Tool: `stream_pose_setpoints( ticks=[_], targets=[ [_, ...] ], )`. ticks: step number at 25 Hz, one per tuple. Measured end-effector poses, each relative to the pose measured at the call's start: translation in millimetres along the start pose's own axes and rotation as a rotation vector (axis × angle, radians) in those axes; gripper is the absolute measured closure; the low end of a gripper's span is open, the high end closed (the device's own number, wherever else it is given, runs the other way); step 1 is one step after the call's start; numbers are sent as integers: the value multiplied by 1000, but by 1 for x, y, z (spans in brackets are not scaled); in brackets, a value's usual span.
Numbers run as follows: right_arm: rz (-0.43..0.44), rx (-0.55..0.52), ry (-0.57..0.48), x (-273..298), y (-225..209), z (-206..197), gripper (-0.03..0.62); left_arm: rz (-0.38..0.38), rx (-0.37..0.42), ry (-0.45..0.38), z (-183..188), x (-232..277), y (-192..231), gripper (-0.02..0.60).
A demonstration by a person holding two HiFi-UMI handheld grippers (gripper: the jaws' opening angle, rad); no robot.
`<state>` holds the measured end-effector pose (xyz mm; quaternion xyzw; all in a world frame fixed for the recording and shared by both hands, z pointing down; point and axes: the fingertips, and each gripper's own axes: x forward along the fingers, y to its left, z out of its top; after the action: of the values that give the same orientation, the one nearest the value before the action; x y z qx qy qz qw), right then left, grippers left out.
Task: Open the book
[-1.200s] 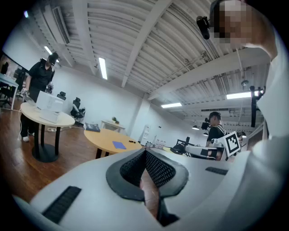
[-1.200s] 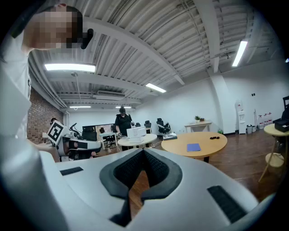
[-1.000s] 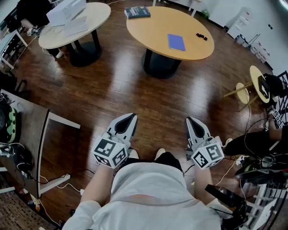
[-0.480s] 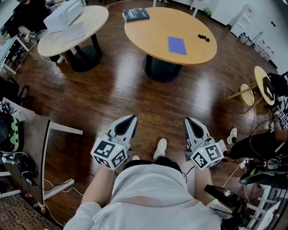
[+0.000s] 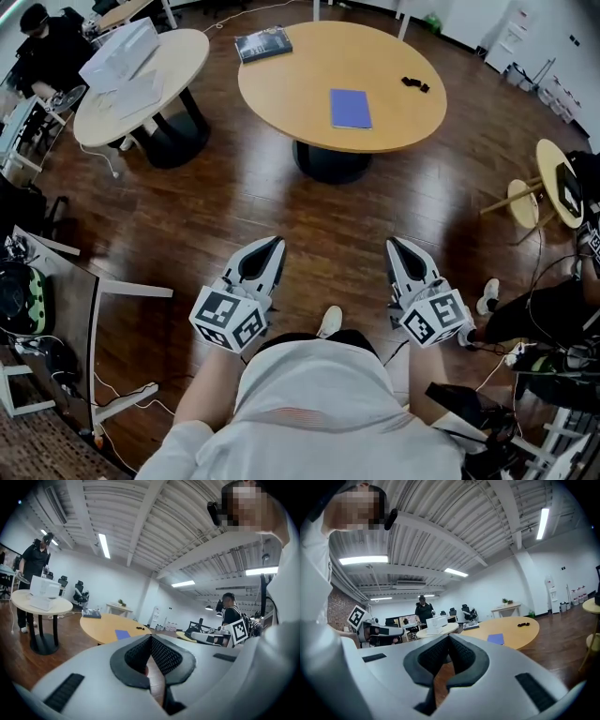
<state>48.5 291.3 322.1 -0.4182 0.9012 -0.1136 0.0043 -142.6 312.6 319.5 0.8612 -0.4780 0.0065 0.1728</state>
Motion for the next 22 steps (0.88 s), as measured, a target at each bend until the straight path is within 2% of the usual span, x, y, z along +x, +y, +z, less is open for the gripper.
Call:
stream_pose_setpoints(
  ticks=[5,14,22],
  targets=[
    [46,2,-3,8,-44,11,591,28,26,30,-2,45,-13,571],
    [20,50,3,18,-102,5,592,5,28,3,18,111,-23,571],
    [-17,9,26,66,-129,14,592,-44,1,-5,27,162,20,571]
  ],
)
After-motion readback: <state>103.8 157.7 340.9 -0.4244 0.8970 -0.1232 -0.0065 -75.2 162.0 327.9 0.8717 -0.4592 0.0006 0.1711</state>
